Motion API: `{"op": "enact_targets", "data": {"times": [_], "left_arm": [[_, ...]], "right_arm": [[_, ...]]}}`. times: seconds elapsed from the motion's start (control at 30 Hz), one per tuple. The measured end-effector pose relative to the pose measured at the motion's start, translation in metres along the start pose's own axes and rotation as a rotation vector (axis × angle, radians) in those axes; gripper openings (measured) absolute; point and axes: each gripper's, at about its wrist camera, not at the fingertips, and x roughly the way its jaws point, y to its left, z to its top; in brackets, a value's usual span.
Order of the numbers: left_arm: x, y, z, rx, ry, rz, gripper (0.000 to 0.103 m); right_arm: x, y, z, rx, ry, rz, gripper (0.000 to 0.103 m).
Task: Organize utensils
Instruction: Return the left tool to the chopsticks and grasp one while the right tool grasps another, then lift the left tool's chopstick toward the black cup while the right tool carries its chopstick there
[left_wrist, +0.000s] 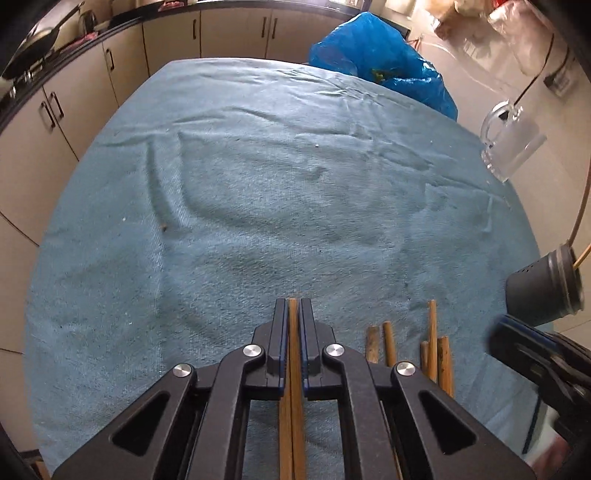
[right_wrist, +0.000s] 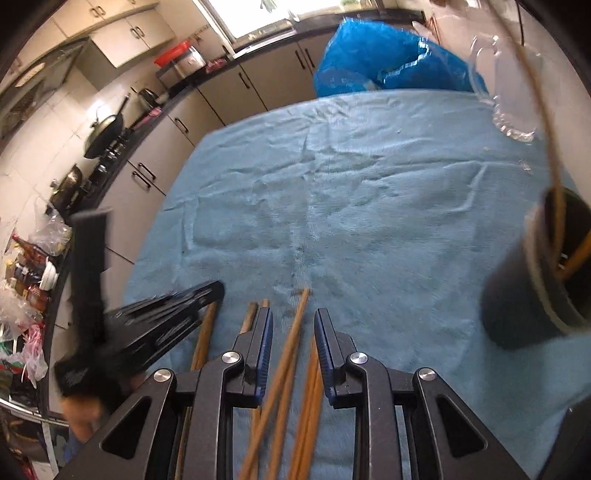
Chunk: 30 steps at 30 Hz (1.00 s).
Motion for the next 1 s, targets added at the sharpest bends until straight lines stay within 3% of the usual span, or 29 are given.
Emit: {"op": "enact_targets", "data": {"times": [0.27,0.3,0.33,0.53,0.7,1.0], "left_arm": [[0.001,-0.003,0.0,0.014,-0.014,0.013,0.005],[0.001,-0.002,0.0,0.011,-0.015,0.011,0.005],[0.001,-0.002,0.001,0.007,-0.015,0.008,0.005],[-0.01,0.002,-0.001,0.001,-0.045,-0.025,0.005],[-0.05,0.002,-0.003,-0.007,-0.129,-0.053,0.005],[-0.139,-0.013,-0.035,0.03,-0.308,-0.067,0.005]], "right_arm": [[0.056,0.0,0.012,0.009,0.116,-0.075,0.025],[0.057,0.0,0.012,0.011,0.113,-0.075,0.022],[0.056,0.001,0.014,0.002,0.101,-0.079,0.009],[0.044,-0.002,0.014,0.015,0.082,-0.046,0.006],[0.0,0.001,0.01,0.015,-0.031,0.023,0.006],[-0.106,0.022,-0.018,-0.107,-0.342,0.077,0.006]]}}
